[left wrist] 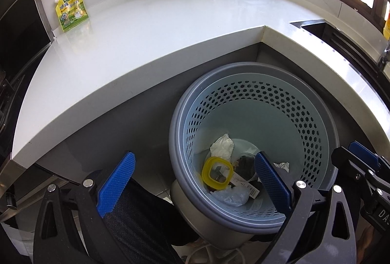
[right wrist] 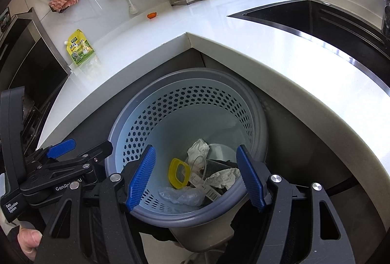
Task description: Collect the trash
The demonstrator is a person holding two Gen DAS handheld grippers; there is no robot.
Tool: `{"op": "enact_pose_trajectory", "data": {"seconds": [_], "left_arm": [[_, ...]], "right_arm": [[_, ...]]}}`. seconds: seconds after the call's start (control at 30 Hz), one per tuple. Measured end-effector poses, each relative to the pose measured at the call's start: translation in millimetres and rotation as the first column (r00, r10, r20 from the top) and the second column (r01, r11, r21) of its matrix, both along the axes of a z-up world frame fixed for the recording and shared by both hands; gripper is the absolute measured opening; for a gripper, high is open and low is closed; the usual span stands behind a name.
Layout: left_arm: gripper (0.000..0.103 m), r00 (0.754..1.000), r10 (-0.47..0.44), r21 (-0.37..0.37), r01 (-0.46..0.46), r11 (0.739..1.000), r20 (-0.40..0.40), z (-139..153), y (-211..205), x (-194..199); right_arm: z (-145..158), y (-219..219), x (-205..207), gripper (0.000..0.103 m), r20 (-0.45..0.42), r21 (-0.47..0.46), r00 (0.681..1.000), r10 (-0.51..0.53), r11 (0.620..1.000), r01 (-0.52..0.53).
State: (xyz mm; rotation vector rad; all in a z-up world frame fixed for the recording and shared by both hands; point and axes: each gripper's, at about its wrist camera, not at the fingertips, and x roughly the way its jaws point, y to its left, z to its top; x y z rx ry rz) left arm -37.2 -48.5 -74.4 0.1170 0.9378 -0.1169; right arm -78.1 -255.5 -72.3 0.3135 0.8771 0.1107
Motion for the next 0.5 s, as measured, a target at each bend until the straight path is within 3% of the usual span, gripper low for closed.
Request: {"op": "enact_pose_trajectory", "data": {"seconds": [0.5], "left_arm": [[0.096,1.0,-0.001,-0.006,0.001,1.0,0.0,1.2,0.7,0.4]], "right_arm": [[-2.8,0.5,-0.2,0.066,0.0,0.005,1.0,-0.002,1.0,0.002]]}}
